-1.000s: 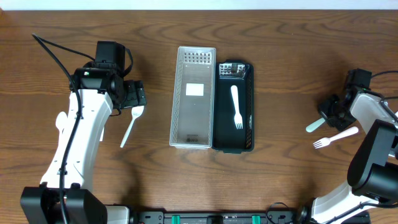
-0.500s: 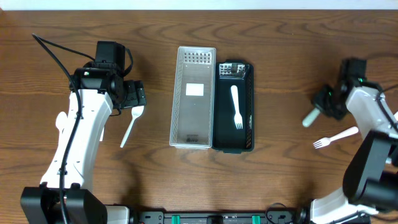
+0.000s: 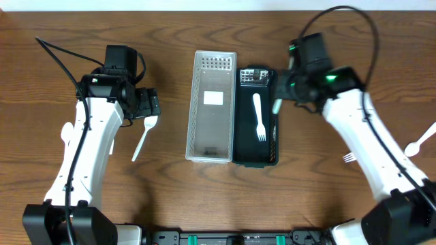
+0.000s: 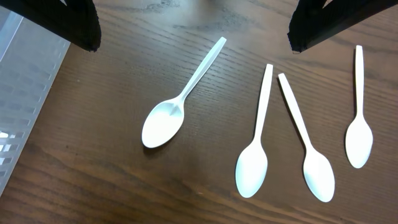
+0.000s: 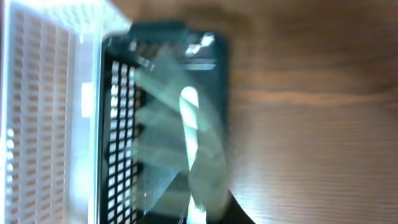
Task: Pack container
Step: 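Place the second fork into the black tray and release, then lower the right gripper onto the last fork and grasp it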
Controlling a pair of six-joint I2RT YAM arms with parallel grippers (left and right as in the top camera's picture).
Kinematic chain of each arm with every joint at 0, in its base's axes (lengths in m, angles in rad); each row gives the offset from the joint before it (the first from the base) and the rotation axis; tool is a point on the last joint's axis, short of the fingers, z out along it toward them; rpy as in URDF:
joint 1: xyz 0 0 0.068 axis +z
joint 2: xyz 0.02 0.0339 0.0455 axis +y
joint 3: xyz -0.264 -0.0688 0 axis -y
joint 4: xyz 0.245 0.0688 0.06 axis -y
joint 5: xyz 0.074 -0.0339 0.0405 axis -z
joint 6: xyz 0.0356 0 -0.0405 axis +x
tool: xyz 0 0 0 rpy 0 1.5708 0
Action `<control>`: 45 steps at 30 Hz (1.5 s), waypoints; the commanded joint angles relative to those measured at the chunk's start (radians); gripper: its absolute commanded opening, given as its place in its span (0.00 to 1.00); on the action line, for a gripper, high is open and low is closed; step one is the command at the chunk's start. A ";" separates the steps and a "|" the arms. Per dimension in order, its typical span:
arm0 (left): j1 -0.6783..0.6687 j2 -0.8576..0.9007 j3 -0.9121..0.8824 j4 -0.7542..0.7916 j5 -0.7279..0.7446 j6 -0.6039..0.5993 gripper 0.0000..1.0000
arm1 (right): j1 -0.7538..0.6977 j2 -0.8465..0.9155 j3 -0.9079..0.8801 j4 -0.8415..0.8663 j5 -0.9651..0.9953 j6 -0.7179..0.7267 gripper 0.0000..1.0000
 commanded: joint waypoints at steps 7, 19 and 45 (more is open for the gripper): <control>0.006 -0.013 0.017 -0.003 -0.008 -0.012 0.98 | 0.125 0.204 -0.021 -0.011 0.032 0.037 0.09; 0.006 -0.013 0.017 -0.003 -0.008 -0.012 0.98 | 0.106 0.184 0.013 -0.012 0.057 0.013 0.38; 0.006 -0.013 0.017 -0.003 -0.008 -0.012 0.98 | -0.710 -0.051 -0.156 -0.262 0.085 0.351 0.99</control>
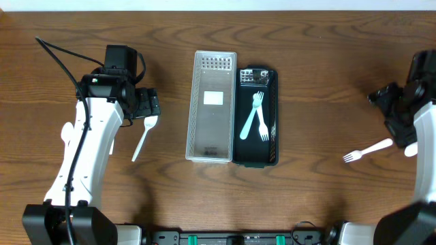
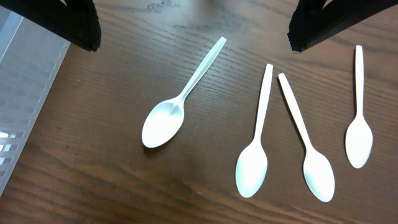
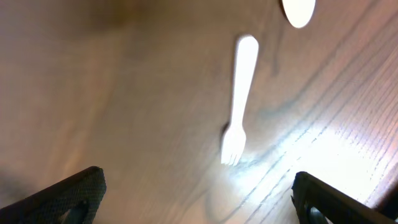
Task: Pack container
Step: 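Lower the right gripper onto the last fork and grasp it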
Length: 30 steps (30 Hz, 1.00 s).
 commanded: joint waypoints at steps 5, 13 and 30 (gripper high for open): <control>0.006 -0.013 0.017 -0.003 -0.007 -0.011 0.98 | -0.021 0.140 -0.200 0.172 -0.096 -0.068 0.99; 0.006 -0.013 0.017 -0.003 -0.007 -0.011 0.98 | -0.021 0.295 -0.237 0.221 -0.101 -0.068 0.99; 0.006 -0.013 0.017 -0.003 -0.008 -0.011 0.98 | -0.014 0.317 -0.306 0.307 -0.102 -0.103 0.99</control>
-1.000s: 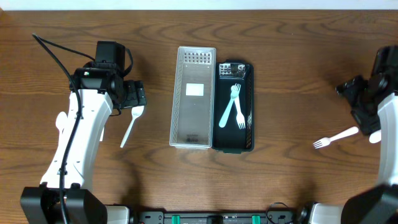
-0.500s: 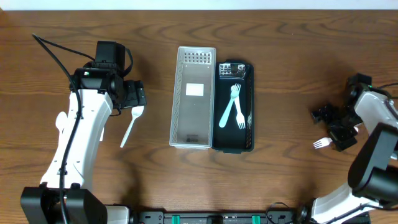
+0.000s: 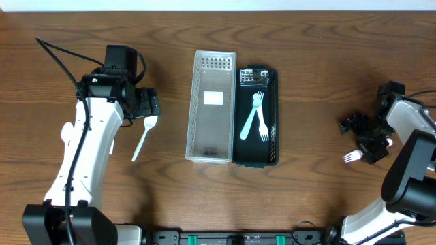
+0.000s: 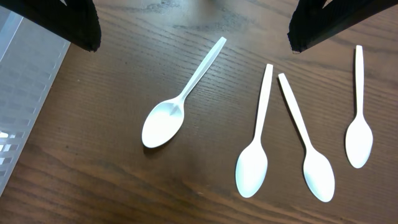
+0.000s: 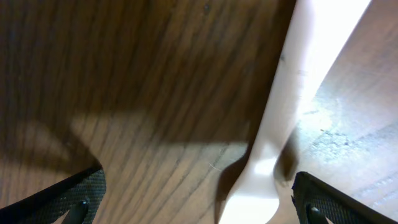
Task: Pack container
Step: 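Lower the right gripper onto the last fork and grasp it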
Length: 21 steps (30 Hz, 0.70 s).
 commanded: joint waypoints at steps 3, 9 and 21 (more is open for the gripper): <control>0.006 -0.013 0.017 -0.003 -0.008 -0.011 0.98 | 0.004 0.019 -0.084 0.021 0.017 -0.014 0.99; 0.006 -0.013 0.017 -0.002 -0.008 -0.011 0.98 | 0.004 0.019 -0.114 0.023 0.016 -0.014 0.94; 0.006 -0.013 0.017 -0.003 -0.008 -0.011 0.98 | 0.004 0.019 -0.114 0.024 -0.017 -0.013 0.49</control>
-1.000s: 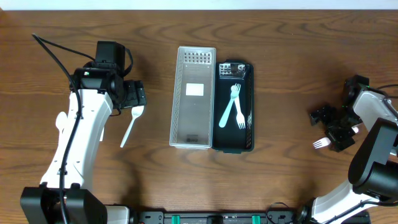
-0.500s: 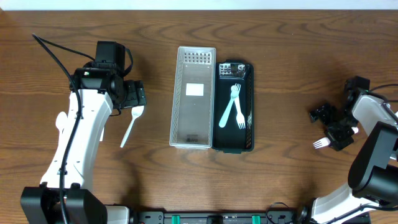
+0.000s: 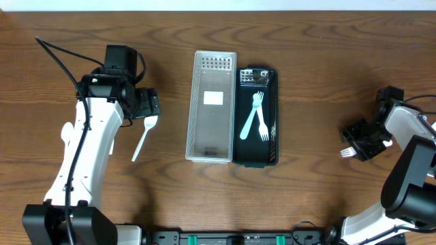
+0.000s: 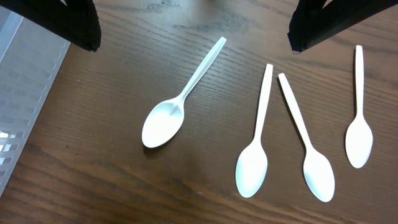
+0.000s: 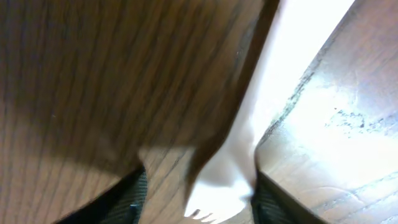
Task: Pack container
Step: 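Lower the right gripper onto the last fork and grasp it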
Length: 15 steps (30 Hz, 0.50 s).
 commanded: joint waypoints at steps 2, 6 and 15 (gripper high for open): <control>0.006 -0.013 0.017 -0.003 -0.008 -0.011 0.98 | 0.003 0.056 -0.054 0.001 0.018 0.001 0.48; 0.006 -0.013 0.017 -0.003 -0.008 -0.011 0.98 | 0.003 0.056 -0.054 0.001 0.018 0.001 0.41; 0.006 -0.013 0.017 -0.003 -0.008 -0.011 0.98 | 0.003 0.056 -0.054 0.001 0.018 0.001 0.33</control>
